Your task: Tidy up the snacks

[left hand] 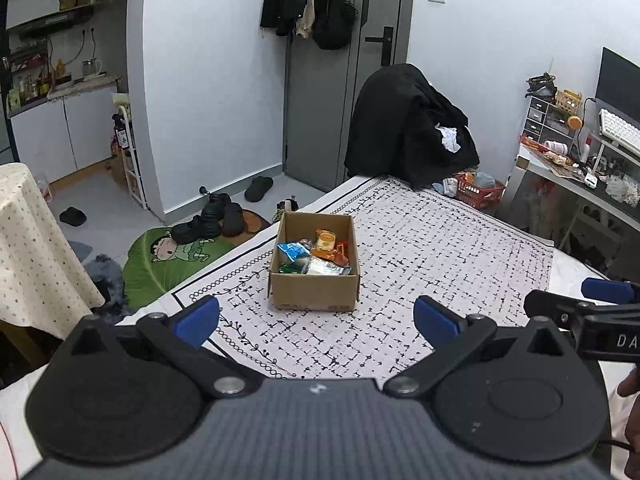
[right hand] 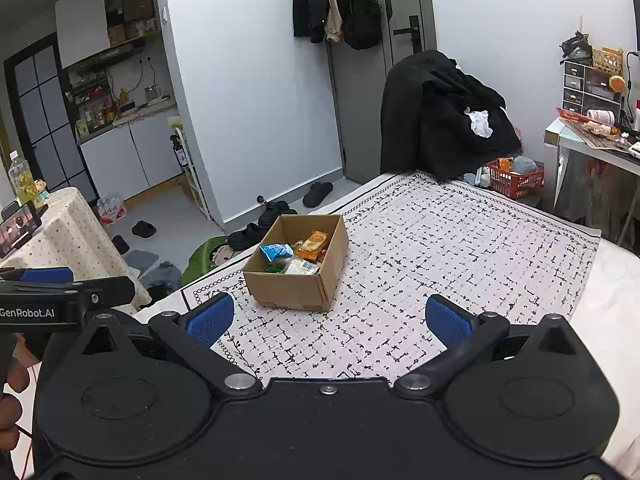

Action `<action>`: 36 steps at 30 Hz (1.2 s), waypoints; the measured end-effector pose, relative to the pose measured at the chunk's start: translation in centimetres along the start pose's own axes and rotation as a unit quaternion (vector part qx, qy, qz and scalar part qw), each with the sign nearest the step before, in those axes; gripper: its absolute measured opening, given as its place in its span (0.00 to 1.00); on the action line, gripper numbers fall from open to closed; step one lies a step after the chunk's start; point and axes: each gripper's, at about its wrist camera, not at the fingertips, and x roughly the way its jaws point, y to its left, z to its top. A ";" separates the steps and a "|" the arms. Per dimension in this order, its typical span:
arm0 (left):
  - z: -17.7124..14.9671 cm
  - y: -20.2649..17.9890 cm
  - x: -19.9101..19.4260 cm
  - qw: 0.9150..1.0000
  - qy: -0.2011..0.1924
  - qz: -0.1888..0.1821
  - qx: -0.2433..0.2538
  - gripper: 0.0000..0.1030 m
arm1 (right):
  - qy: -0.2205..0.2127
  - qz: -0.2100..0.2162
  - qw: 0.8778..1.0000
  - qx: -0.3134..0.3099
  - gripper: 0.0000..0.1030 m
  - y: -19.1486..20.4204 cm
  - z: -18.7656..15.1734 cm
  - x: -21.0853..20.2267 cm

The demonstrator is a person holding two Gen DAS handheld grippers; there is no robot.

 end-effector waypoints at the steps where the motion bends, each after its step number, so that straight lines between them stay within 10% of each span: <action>1: 0.0 0.1 0.0 1.000 0.001 -0.001 0.000 1.00 | 0.001 0.000 1.000 0.002 1.00 -0.1 0.0 0.0; 36: -0.7 0.8 0.4 1.000 0.014 -0.007 -0.002 1.00 | 0.025 0.012 1.000 0.004 1.00 0.0 -0.3 0.1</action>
